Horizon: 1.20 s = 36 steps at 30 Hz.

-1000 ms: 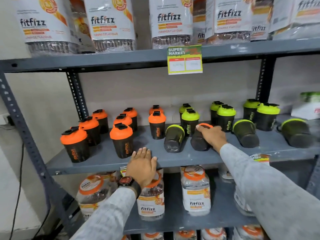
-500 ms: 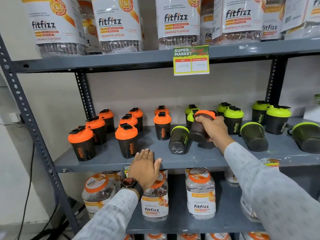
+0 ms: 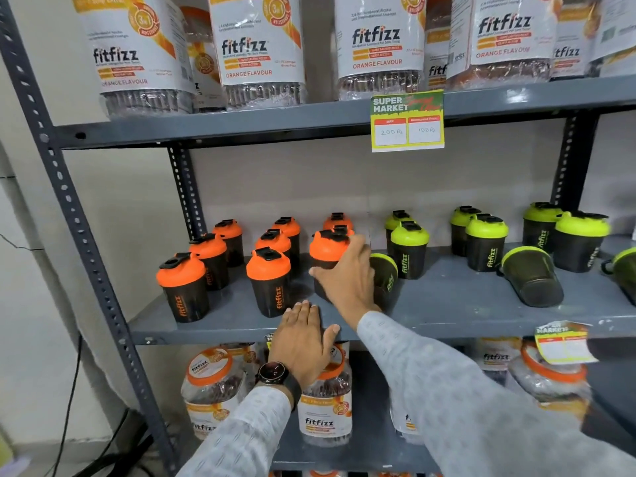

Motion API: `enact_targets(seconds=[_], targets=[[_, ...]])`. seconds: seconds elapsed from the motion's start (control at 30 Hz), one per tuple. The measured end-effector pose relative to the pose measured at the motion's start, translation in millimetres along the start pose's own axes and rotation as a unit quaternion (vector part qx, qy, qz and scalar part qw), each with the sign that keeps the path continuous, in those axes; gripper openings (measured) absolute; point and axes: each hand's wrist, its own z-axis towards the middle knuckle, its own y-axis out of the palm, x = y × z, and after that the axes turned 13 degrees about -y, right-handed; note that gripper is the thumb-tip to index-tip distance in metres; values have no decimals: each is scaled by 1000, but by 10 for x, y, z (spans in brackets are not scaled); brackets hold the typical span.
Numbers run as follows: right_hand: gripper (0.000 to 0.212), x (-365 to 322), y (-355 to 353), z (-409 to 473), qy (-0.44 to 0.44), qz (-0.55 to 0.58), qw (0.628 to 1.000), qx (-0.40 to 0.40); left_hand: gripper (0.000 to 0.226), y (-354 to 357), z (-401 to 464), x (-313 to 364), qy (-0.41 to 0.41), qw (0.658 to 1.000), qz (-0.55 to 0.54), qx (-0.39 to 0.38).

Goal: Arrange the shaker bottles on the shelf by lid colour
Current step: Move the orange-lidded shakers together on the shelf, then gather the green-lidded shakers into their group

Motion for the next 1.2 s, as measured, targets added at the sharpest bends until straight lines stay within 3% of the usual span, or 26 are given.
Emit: enact_targets(seconds=[0.37,0.47,0.6,0.73,0.83,0.97,1.13,1.2], targets=[[90,-10,146,-205,11,-34,999,-19,87,48,26,-18,2,1000,1,10],[95,-37,-7,-201,-22,-52,998,-32,85,59,-1,-29,0,1000,-16,21],[68,52,-435,-79,-67,-83,994,20,64,35,-148,-20,-6,992,-98,80],[58,395,-769,167,32,-56,997,34,54,-25,-257,279,68,980,-132,133],[81,713,-766,377,184,-19,982,-36,59,-31,-235,617,113,985,-98,88],[100,979,-617,515,323,134,929,-124,63,62,-220,783,87,994,-47,44],[75,965,-566,569,329,203,906,-175,62,86,-208,771,77,995,-47,35],[80,1004,-530,575,336,236,898,-158,62,63,-215,778,74,996,-48,29]])
